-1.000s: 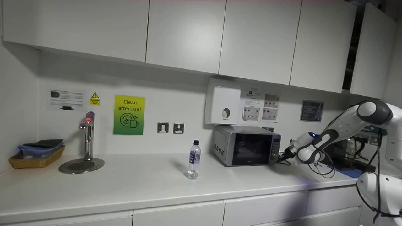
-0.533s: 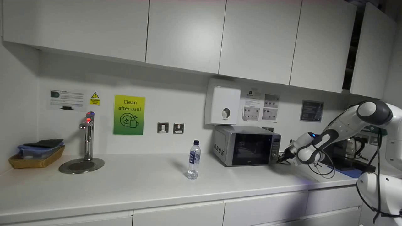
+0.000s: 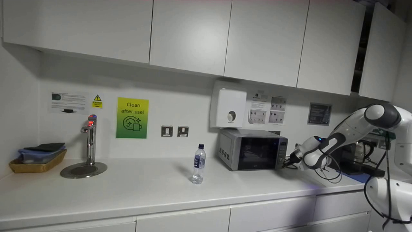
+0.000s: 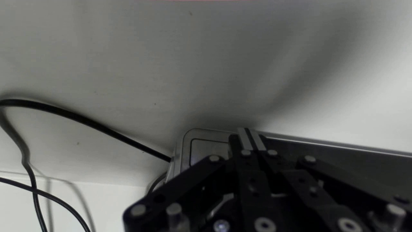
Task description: Open the microwave
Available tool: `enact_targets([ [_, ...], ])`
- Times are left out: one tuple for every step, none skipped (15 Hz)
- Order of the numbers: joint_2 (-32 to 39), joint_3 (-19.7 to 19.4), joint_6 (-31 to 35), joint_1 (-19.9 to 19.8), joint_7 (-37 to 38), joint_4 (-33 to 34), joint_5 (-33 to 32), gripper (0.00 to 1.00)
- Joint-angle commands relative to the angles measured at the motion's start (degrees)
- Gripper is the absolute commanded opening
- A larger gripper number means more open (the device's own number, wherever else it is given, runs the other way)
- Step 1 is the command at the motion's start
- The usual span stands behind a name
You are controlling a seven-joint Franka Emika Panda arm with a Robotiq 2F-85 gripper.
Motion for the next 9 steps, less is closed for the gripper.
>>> enact_targets([
  [0.8,-3.7,1.3,3.6,-0.5,0.4,-0.2,0.00],
  [1.1,-4.7,1.5,4.6,-0.5,0.3,-0.3,0.00],
  [1.4,-5.8,2.0,5.6,-0.5,0.2,-0.3,0.00],
  [1.7,-7.1,2.5,6.8,-0.5,0.2,-0.2,0.00],
  [1.9,-8.5,3.2,8.1,-0.6,0.2,-0.1,0.00],
  [2.1,-9.9,3.7,9.3,-0.7,0.2,0.2,0.00],
  [2.1,-11.3,4.4,10.6,-0.9,0.2,0.4,0.00],
  [2.3,-12.8,5.0,12.0,-0.9,0.1,0.7,0.00],
  [2.3,-14.2,5.5,13.3,-1.0,0.1,0.9,0.00],
])
